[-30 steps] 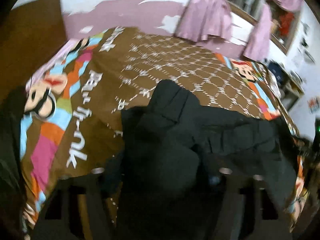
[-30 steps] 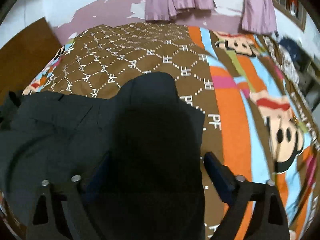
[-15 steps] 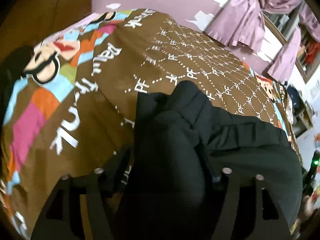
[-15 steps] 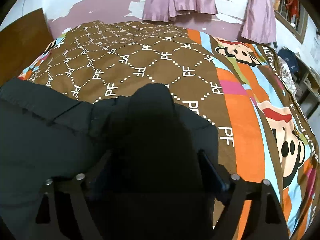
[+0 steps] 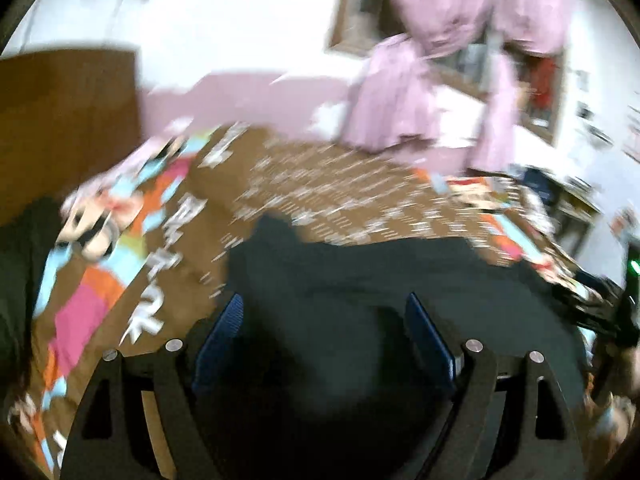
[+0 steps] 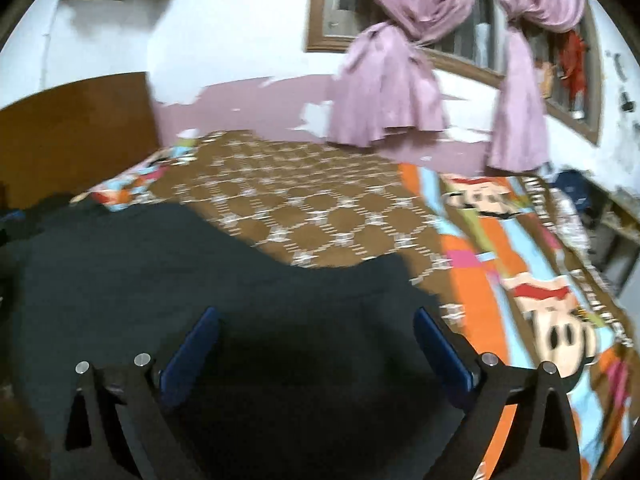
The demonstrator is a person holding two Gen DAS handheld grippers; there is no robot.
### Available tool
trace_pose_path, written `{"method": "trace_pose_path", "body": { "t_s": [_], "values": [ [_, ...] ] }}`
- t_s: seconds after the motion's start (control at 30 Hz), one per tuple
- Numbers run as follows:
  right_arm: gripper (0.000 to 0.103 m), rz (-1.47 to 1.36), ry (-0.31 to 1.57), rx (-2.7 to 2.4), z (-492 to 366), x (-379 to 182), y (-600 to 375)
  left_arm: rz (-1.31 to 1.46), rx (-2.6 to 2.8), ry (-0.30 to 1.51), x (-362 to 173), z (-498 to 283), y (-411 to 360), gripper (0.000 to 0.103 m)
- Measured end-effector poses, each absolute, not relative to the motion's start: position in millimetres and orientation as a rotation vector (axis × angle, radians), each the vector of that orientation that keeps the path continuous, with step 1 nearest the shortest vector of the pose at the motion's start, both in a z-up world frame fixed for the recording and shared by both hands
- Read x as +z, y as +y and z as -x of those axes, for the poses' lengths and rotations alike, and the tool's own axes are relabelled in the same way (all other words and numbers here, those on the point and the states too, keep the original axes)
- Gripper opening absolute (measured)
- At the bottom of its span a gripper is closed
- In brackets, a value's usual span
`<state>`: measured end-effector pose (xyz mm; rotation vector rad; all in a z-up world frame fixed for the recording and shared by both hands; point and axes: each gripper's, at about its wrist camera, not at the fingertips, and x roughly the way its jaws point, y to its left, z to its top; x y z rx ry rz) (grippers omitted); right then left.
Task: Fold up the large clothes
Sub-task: 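Lower the black jacket bundle onto the bedspread with both grippers and release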
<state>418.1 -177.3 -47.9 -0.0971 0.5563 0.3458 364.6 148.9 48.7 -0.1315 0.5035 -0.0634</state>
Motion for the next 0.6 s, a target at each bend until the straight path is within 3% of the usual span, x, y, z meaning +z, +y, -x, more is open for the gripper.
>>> {"method": "trace_pose_path", "body": {
  "t_s": [0.1, 0.27, 0.6],
  "values": [
    [0.099, 0.151, 0.580, 0.394, -414.9, -57.1, -158.8, 0.045, -0.188, 0.466, 54.1, -354.9, 109.7, 0.088],
    [0.102, 0.151, 0.628, 0.375, -443.5, -73.2, -151.8, -0.080, -0.216, 0.598, 26.0, -380.6, 63.3, 0.089],
    [0.102, 0.151, 0.752, 0.313, -523.4, -97.1, -146.1, -0.085, -0.043, 0.723, -4.9, -465.8, 89.8, 0.102]
  ]
}}
